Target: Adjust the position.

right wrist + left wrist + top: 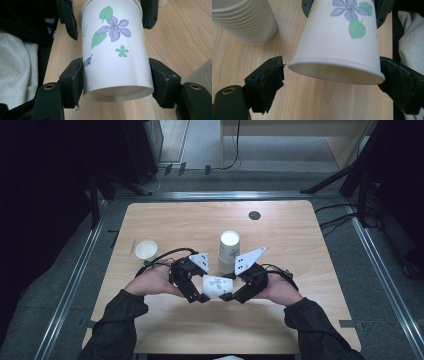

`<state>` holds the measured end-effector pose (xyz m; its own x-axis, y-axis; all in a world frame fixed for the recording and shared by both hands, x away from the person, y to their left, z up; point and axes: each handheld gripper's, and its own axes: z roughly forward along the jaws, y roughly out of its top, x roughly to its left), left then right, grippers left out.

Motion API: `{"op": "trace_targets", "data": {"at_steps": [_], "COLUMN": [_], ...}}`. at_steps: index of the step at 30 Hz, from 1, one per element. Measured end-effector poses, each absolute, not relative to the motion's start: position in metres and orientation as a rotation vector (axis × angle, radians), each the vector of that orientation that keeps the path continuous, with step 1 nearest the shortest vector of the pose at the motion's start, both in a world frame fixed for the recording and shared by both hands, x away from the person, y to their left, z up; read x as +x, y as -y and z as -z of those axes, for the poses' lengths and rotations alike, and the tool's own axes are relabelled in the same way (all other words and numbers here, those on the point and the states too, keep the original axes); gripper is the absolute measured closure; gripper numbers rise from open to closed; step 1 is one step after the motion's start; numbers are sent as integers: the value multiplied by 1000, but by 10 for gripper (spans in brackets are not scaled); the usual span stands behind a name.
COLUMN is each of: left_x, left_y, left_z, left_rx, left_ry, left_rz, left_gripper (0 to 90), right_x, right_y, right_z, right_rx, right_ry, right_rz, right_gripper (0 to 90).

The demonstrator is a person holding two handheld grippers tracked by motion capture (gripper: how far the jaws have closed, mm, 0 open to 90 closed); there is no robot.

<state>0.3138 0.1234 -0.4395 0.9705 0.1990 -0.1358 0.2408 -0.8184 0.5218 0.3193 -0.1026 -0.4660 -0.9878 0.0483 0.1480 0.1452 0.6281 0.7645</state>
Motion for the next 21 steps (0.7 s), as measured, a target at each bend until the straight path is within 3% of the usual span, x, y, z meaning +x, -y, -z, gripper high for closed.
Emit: {"op": "trace_targets", "data": {"at_steps": [21], "left_x": [306], "left_y": [-153], "left_z": [447], "left_rx": [2284], "left_ry": [-429], "left_rz": [143], "left_gripper": [75], "right_x": [323], "right_y": [114], "right_z": [455], "right_rx": [-152], "right_ry": [2674], "right_rz": [1402], "right_gripper": [348]}}
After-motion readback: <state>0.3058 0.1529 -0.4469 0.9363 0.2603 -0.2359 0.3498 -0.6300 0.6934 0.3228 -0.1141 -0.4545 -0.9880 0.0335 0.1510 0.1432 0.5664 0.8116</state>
